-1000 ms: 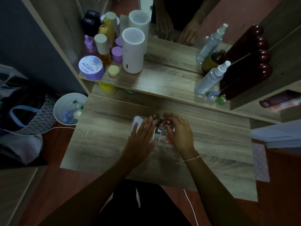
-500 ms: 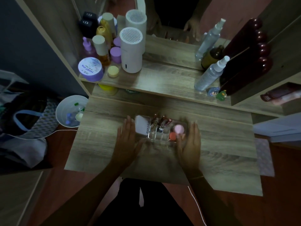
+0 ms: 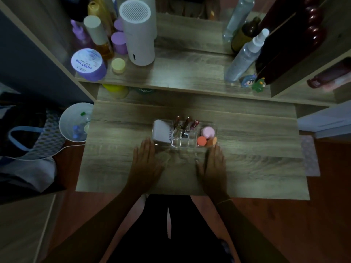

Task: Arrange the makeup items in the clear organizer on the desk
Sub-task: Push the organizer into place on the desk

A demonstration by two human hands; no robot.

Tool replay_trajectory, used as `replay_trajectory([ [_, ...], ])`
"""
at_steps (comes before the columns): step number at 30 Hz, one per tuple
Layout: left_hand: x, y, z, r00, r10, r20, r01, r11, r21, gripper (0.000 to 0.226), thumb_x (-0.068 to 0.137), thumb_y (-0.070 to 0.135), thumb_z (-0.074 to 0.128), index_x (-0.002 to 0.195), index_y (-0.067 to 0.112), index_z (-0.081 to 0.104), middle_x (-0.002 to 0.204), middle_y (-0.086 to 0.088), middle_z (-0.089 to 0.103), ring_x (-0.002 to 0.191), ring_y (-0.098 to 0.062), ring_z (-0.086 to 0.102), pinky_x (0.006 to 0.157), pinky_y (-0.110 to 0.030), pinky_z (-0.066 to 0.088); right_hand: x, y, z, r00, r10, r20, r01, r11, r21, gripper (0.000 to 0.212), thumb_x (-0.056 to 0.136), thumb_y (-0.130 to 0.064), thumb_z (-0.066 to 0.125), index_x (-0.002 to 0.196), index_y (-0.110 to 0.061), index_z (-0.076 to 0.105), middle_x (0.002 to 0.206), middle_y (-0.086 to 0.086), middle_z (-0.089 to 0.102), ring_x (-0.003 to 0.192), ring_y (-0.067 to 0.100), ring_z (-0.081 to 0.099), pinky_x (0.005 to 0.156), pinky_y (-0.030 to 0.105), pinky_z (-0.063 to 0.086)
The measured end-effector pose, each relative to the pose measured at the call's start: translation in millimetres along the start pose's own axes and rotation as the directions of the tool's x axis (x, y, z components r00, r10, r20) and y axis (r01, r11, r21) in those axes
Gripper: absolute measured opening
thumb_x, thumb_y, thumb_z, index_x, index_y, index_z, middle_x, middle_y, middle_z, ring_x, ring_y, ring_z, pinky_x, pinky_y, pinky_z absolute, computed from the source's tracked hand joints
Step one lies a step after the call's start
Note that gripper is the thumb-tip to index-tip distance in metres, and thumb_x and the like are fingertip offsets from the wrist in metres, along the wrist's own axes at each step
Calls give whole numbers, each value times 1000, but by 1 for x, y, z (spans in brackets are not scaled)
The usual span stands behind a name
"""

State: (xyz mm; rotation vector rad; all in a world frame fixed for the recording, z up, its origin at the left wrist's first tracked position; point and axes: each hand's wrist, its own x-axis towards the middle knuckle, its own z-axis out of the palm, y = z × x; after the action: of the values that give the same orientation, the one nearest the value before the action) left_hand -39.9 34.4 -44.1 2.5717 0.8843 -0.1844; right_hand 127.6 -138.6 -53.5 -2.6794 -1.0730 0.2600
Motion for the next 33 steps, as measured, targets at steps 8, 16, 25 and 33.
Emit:
replay_trajectory([
  [8,4,-7,10,999,22,23,-22,1000,5,80,94,59,16,144,-3,14,151,-28,24,142,-37,22,112,-58,24,0,6,0,1000,-14,6,15,992,-123,69,96,-49,37,143,2,34,149,25,38,139,41,34,110,55,35],
  [16,9,-2,11,998,24,51,-25,1000,15,80,93,60,15,146,0,12,152,-25,24,142,-36,21,113,-55,22,1,10,-2,998,56,23,-51,982,-180,70,94,-52,36,141,-1,40,148,22,42,138,42,36,108,58,36],
  [25,22,28,18,996,67,53,-69,997,38,80,92,60,20,147,4,8,155,-23,19,145,-31,12,115,-50,14,6,39,-10,990,140,11,-136,978,-156,72,95,-54,31,146,-4,32,153,19,35,142,39,30,112,58,30],
  [33,38,75,21,991,132,28,-132,991,-3,73,91,49,30,144,0,21,155,-23,18,144,-33,16,116,-48,15,11,84,-16,977,213,5,-210,965,-156,71,97,-56,26,148,-6,27,156,16,30,145,34,23,115,54,20],
])
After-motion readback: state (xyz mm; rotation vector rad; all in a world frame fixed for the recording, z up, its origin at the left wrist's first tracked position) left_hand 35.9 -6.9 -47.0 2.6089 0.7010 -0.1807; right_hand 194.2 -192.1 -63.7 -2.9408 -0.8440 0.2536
